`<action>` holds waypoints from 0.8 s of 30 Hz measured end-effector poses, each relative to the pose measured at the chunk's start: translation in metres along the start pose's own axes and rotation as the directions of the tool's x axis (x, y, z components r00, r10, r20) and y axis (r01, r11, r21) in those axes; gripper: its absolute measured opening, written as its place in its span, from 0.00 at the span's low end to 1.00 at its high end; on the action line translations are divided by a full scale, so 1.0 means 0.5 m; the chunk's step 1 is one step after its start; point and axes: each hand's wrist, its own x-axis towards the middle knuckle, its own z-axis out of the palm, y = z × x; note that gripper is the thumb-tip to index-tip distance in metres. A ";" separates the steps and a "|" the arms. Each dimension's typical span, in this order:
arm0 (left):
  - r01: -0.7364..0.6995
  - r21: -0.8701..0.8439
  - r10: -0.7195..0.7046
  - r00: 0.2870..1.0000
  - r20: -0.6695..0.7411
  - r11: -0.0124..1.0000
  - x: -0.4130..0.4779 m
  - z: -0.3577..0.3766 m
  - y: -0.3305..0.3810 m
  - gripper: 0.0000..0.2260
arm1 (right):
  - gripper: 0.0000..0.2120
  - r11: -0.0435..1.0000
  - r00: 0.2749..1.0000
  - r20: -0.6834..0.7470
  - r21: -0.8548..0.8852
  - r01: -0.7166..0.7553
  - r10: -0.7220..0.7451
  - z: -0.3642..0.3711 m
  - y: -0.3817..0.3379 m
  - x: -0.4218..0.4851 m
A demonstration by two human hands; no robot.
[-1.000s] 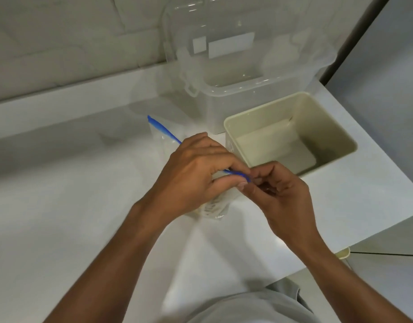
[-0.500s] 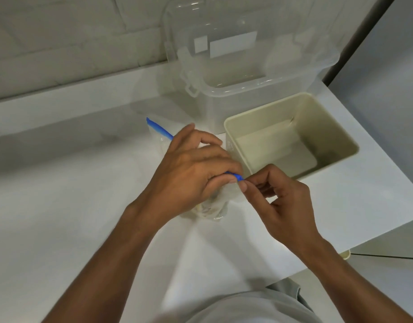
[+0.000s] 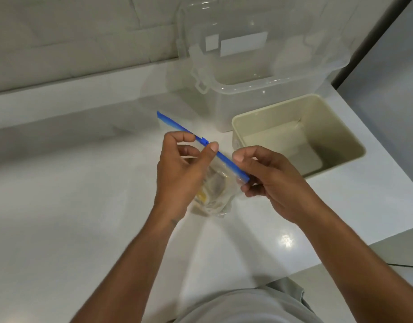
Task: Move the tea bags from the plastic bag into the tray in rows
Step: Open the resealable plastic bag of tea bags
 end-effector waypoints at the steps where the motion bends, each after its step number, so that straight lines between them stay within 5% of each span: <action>1: 0.096 -0.105 -0.093 0.995 0.027 0.990 -0.003 0.000 -0.001 0.18 | 0.17 0.999 1.000 0.023 -0.042 0.002 -0.001 0.006 -0.003 0.004; 5: 0.289 -0.256 -0.263 0.956 0.132 0.922 -0.001 -0.012 0.004 0.15 | 0.11 0.984 0.997 0.071 -0.175 0.037 -0.025 0.024 -0.001 0.016; 11: 0.181 -0.145 -0.169 0.981 0.093 0.973 0.019 -0.011 0.007 0.08 | 0.08 0.932 0.994 0.105 -0.364 0.008 0.032 0.049 0.004 0.026; 16: 0.172 -0.038 -0.164 0.976 0.145 0.984 0.025 -0.008 0.013 0.09 | 0.10 0.687 0.986 -0.008 -0.718 0.111 -0.168 0.053 0.014 0.037; 20: 0.100 0.010 -0.100 0.990 0.104 0.995 0.047 -0.004 0.025 0.07 | 0.12 0.634 0.957 0.061 -0.737 0.234 -0.283 0.052 0.012 0.024; 24: 0.105 -0.081 -0.103 0.994 0.017 0.991 0.103 -0.015 0.050 0.07 | 0.11 0.685 0.962 0.175 -0.675 0.273 -0.211 0.040 0.014 -0.006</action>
